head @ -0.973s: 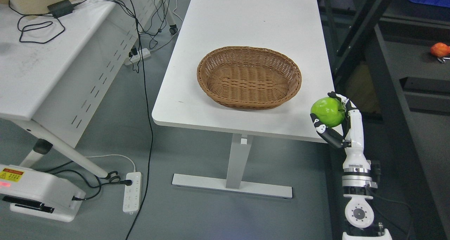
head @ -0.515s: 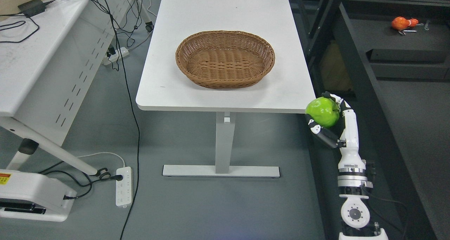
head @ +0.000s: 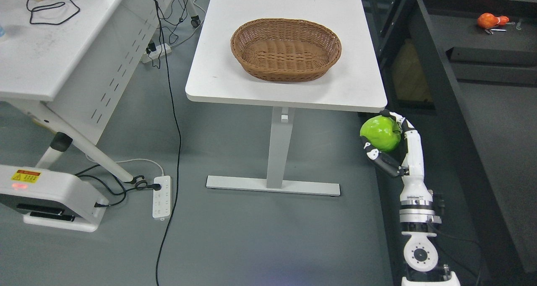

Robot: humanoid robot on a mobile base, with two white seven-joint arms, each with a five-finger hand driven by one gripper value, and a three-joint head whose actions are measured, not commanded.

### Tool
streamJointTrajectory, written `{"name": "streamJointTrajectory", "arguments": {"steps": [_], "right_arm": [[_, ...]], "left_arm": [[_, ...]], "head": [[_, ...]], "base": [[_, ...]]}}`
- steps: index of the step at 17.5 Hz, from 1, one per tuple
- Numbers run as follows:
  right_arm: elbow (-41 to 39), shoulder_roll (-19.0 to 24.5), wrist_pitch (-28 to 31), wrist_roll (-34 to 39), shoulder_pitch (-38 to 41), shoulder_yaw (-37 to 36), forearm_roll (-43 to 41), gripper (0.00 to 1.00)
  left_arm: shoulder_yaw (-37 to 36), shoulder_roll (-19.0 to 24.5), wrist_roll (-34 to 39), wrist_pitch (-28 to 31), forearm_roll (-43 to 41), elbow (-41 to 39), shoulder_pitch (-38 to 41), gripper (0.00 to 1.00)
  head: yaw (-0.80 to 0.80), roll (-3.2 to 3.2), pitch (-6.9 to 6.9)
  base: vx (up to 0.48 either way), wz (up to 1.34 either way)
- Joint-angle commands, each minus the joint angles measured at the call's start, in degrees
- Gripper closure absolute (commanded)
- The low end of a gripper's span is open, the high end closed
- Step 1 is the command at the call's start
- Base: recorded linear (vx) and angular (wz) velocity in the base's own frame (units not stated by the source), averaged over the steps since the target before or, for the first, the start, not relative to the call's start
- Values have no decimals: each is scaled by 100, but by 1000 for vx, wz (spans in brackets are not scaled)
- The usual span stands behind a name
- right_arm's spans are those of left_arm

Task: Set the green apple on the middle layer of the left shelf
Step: 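Hold the apple in the right hand while turning toward the fruit shelf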

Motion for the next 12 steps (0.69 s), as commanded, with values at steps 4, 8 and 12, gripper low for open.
{"name": "streamJointTrajectory", "arguments": {"steps": [4,8,12], "right_arm": [[-3,28,-13,2,26,-86,7,100],[6,28,-4,2,17,-86,16,100],[15,28,-4,2,17,-86,16,100]], "left_arm": [[0,100,5,3,0,0,53,0],[0,100,6,3,0,0,53,0],[0,100,-3,3,0,0,53,0]], "head": [[0,0,0],[0,0,0],[0,0,0]], "base": [[-221,63],[-218,58],[-212,-23]]}}
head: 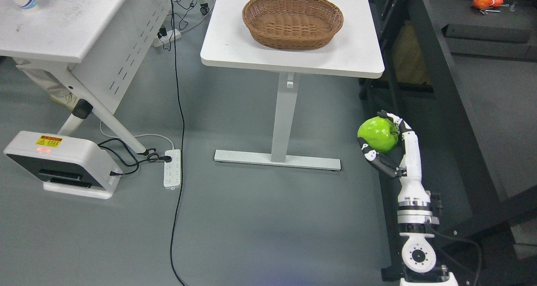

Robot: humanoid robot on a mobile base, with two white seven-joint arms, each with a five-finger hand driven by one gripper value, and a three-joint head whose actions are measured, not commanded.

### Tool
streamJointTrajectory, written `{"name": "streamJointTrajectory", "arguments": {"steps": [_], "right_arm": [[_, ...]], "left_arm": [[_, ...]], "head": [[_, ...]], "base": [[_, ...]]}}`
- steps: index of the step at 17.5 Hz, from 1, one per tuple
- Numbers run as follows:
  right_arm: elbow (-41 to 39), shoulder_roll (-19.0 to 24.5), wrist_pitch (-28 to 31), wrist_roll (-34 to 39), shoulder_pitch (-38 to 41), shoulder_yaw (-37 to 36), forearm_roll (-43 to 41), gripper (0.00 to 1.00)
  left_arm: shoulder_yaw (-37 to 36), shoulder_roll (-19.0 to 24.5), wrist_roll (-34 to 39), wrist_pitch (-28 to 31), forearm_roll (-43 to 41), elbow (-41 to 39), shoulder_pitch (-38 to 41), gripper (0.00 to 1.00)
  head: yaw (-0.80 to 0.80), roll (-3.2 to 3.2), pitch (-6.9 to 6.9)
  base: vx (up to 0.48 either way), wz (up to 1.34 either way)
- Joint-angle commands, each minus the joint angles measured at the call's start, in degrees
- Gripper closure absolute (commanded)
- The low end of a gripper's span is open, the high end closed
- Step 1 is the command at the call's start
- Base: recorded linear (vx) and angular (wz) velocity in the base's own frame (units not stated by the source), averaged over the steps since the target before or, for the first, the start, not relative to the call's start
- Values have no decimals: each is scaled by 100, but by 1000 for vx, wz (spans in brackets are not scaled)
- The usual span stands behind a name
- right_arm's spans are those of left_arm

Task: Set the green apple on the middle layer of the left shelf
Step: 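Hold the apple in the right hand while turning toward the fruit shelf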

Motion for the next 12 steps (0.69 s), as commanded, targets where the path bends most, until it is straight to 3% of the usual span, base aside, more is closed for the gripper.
{"name": "streamJointTrajectory", "arguments": {"steps": [1,12], "right_arm": [[15,8,7,2,-10,-118,4,100],[76,8,7,2,-28,-118,4,100]], "left_arm": [[0,100,3,0,0,0,53,0],[0,100,-5,0,0,0,53,0]], "head": [[0,0,0],[0,0,0]], "base": [[-174,-119],[-186,-278]]}}
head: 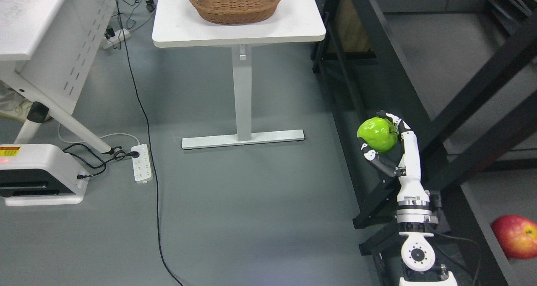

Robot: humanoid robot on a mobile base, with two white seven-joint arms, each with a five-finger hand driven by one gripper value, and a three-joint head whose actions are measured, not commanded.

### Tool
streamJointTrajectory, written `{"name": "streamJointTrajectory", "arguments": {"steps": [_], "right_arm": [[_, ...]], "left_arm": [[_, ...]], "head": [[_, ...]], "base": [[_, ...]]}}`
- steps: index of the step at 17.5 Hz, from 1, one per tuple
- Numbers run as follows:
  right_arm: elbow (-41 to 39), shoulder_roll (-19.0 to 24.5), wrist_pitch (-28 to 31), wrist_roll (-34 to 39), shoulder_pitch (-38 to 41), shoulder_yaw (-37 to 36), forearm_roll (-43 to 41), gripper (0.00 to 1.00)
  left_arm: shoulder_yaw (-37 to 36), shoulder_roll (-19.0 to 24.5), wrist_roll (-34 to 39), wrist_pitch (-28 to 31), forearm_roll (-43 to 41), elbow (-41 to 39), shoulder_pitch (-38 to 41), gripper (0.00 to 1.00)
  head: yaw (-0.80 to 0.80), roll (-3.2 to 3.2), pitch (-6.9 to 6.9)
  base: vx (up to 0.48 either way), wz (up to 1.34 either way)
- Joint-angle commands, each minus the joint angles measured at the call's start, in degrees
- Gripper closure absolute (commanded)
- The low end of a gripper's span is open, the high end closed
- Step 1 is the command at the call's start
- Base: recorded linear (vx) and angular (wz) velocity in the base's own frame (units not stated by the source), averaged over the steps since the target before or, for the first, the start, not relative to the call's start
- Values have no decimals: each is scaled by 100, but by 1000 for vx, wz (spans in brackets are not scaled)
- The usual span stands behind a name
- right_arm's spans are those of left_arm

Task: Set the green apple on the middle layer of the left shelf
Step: 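Hold the apple in the right hand while turning toward the fruit shelf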

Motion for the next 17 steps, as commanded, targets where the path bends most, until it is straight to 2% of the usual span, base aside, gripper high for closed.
{"name": "streamJointTrajectory", "arguments": {"steps": [1,11,17], "right_arm": [[35,3,4,2,0,-128,-1,100],[35,3,4,2,-9,-128,17,100],[44,3,12,-7,-9,-128,17,100]], "left_arm": [[0,100,-5,0,0,0,53,0],[0,100,3,0,0,0,53,0],[0,100,3,0,0,0,53,0]], "head": [[0,0,0],[0,0,0],[0,0,0]], "base": [[-190,-498],[-122,-692],[-8,-869]]}}
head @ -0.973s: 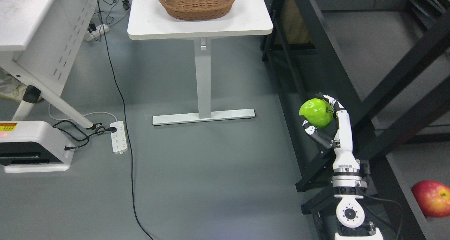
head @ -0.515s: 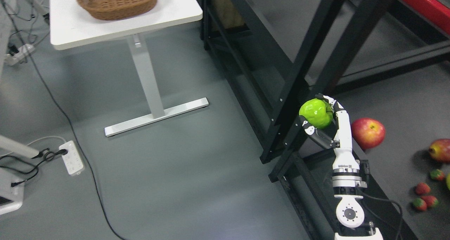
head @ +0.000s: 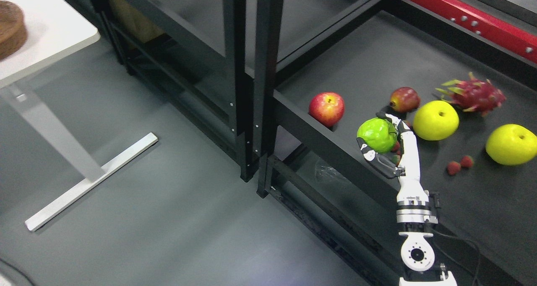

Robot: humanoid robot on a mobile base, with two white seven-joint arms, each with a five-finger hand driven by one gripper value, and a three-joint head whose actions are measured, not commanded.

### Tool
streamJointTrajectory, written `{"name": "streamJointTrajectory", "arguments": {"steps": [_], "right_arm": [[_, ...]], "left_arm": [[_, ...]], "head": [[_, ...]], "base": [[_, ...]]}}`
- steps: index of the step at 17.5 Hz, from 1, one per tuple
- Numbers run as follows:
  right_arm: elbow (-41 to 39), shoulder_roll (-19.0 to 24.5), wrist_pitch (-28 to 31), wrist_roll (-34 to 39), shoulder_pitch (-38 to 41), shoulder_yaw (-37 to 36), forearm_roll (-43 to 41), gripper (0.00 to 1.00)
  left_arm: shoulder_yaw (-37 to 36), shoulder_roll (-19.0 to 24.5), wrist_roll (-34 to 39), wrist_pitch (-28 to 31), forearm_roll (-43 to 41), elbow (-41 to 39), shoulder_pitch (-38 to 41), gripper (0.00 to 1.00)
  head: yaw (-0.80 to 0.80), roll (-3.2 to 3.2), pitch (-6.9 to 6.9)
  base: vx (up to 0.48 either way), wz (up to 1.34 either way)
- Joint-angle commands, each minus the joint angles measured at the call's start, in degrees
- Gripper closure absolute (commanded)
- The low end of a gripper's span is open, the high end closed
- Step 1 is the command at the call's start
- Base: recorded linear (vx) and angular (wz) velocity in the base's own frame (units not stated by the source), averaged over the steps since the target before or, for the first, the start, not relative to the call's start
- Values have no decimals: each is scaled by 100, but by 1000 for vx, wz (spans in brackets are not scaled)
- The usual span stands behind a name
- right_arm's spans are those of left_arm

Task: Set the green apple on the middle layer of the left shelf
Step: 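Carry the apple over the shelf near the yellow pears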

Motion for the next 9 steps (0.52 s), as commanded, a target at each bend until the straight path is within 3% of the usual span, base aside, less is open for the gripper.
{"name": "streamJointTrajectory", "arguments": {"steps": [1,9], "right_arm": [[14,0,11,-7,-2,-130,3,100],[14,0,11,-7,7,-148,3,100]], "left_arm": [[0,100,7,-3,0,0,53,0],[0,100,-2,-3,0,0,53,0]], "head": [[0,0,0],[0,0,0]], "base": [[38,-773],[103,-534]]}}
